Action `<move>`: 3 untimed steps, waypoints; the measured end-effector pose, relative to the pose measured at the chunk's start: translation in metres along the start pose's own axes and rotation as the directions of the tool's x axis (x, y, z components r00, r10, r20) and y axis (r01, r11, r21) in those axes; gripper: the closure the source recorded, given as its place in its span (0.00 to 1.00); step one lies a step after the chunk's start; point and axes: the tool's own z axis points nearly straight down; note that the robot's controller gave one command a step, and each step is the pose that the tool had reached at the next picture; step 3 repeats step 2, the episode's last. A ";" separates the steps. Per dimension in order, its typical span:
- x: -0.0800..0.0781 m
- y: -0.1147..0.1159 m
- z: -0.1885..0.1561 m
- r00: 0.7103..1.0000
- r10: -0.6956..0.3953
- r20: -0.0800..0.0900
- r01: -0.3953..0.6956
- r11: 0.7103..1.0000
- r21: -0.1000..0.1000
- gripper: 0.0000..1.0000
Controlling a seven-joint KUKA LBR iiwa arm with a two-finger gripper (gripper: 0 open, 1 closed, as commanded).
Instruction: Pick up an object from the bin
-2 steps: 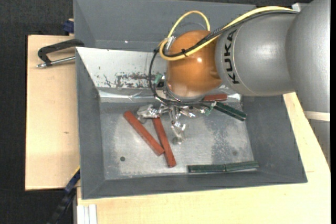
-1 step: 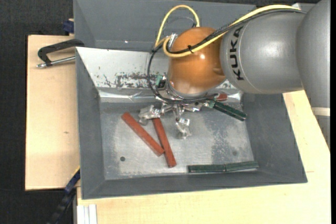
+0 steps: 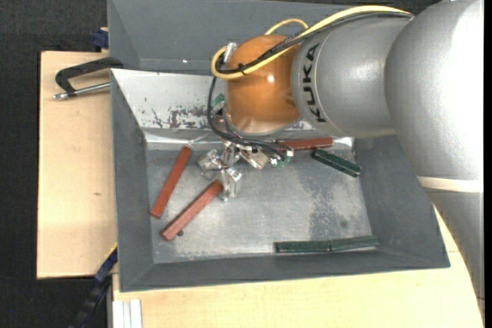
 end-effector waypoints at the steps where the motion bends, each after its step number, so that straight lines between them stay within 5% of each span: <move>1: 0.000 0.000 0.000 1.000 0.000 0.000 0.000 1.000 0.000 1.00; 2: 0.028 0.020 -0.119 1.000 -0.011 0.000 0.011 1.000 0.001 1.00; 3: 0.028 0.020 -0.119 1.000 -0.011 0.000 0.011 1.000 0.001 1.00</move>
Offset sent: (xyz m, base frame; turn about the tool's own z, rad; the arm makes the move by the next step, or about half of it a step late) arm -0.0354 -0.0064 0.1177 -0.0121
